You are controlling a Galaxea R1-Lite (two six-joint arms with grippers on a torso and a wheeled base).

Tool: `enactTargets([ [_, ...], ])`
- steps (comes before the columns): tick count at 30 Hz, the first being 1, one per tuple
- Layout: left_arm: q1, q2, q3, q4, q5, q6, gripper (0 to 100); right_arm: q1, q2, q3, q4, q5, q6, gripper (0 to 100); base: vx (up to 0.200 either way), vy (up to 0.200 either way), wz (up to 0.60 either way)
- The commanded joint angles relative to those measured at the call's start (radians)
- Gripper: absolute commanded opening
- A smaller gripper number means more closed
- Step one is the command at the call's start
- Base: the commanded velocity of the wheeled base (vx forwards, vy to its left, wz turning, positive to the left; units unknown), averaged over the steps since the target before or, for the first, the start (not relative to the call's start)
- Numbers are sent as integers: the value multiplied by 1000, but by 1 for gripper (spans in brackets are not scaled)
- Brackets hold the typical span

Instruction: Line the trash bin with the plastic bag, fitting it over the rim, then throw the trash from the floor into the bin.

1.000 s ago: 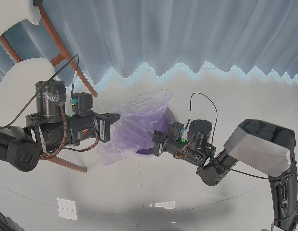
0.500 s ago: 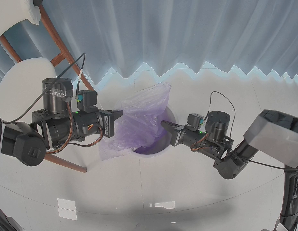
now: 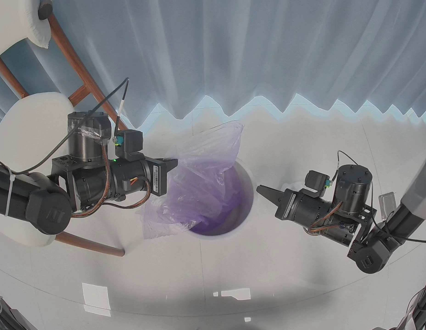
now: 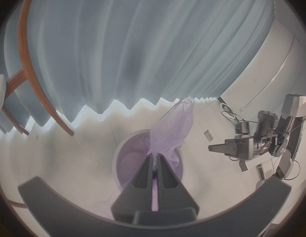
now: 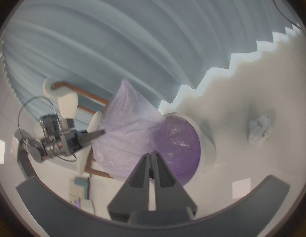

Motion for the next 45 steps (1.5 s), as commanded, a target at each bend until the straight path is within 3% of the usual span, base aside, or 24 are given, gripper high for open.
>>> enactTargets([
  [1, -34, 20, 0, -7, 12, 5, 0, 47, -125, 86, 10, -45, 134, 0, 200, 0, 0],
  [4, -72, 23, 3, -4, 63, 5, 0, 88, -166, 115, 61, -69, 188, 0, 0, 0, 0],
  [6, -126, 29, 16, 2, 152, 1, 0, 129, -209, 135, 133, -88, 255, 0, 0, 0, 0],
  [8, -133, 33, 20, -1, 169, 2, 0, 135, -212, 134, 146, -89, 277, 0, 0, 0, 0],
  [9, -150, 56, 28, -9, 187, 10, 0, 151, -216, 118, 169, -105, 336, 0, 0, 0, 0],
  [16, -169, 93, 33, -36, 189, 85, 0, 166, -217, 74, 240, -209, 406, 0, 0, 0, 0],
  [22, -201, 109, 51, -36, 189, 114, 0, 162, -251, 59, 268, -220, 409, 0, 0, 0, 0],
  [23, -206, 110, 51, -36, 189, 114, 0, 162, -262, 51, 285, -220, 418, 100, 0, 0, 0],
  [26, -221, 115, 49, -36, 190, 114, 0, 162, -291, 16, 372, -220, 473, 100, 0, 0, 0],
  [28, -239, 125, 46, -38, 190, 108, 0, 160, -300, -61, 555, -220, 548, 100, 0, 0, 0],
  [33, -258, 125, 51, -36, 201, 105, 0, 139, -274, -169, 748, -220, 582, 100, 0, 0, 0],
  [45, -268, 122, 56, -36, 216, 104, 0, 94, -136, -230, 769, -244, 564, 100, 0, 0, 0],
])
